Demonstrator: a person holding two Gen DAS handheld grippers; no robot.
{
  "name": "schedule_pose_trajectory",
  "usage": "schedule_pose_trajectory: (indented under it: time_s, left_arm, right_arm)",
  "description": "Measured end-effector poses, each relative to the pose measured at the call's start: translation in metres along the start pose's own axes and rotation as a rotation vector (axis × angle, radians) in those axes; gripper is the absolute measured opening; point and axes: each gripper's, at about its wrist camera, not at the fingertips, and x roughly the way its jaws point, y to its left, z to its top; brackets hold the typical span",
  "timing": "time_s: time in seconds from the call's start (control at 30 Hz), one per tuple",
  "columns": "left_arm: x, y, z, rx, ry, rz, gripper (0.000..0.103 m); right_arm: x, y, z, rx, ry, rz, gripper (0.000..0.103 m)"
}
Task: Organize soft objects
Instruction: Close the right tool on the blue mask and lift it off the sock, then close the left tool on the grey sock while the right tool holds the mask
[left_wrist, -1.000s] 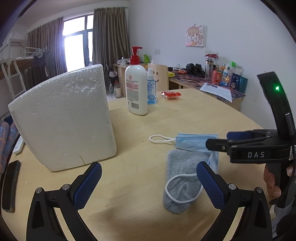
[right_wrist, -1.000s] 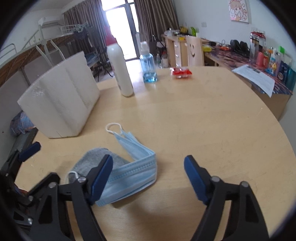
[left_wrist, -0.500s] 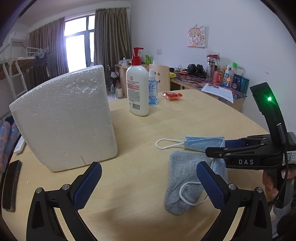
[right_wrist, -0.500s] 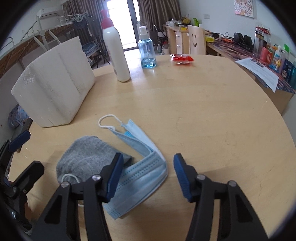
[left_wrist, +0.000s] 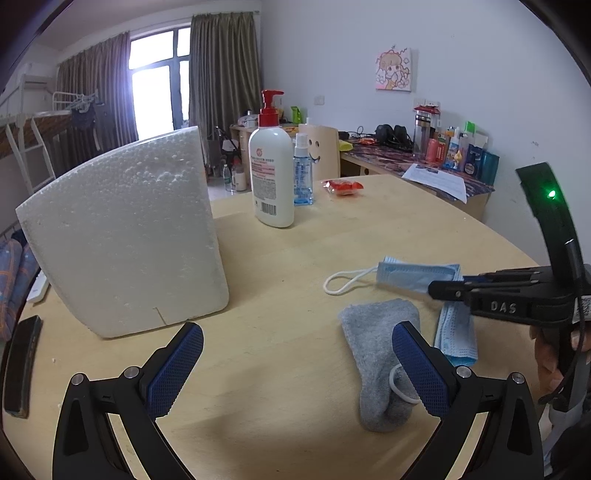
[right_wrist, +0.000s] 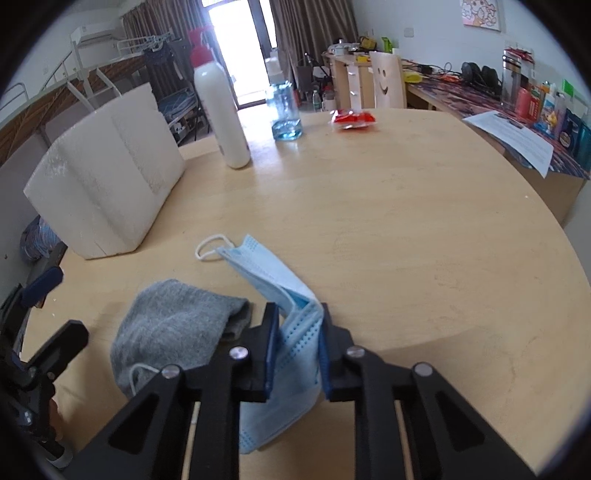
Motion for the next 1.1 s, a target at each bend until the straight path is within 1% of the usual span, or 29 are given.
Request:
schedule_pose_trajectory:
  time_s: [0.17,0.4,0.5,0.83,1.03,1.1]
  left_arm:
    - [0.0,-0.009,0.001,0.012,0.001,-0.013,0.102]
    - [0.004,-0.017,0.003,0.023,0.016,-0.021,0.102]
    - [0.009,-0.021,0.004,0.019,0.034,-0.043,0.102]
    - [0.029,-0.042,0.004,0.03,0.098,-0.108,0.102]
    - [0.04,-0.048,0.007,0.031,0.121,-0.106,0.101]
    - [0.044,-0.049,0.007,0.025,0.133,-0.1,0.098]
  right_arm:
    - [-0.018,-0.01,0.0,0.024,-0.051,-0.002,0.022]
    - [-0.037,-0.026,-0.003,0.057,-0.1,-0.015,0.022]
    - [-0.046,-0.036,-0.006,0.084,-0.119,-0.022,0.022]
    - [-0.062,-0.06,-0.024,0.142,-0.147,-0.031,0.022]
    - [-0.063,-0.067,-0.032,0.166,-0.143,-0.03,0.022]
    - [-0.063,-0.07,-0.035,0.175,-0.138,-0.027,0.022]
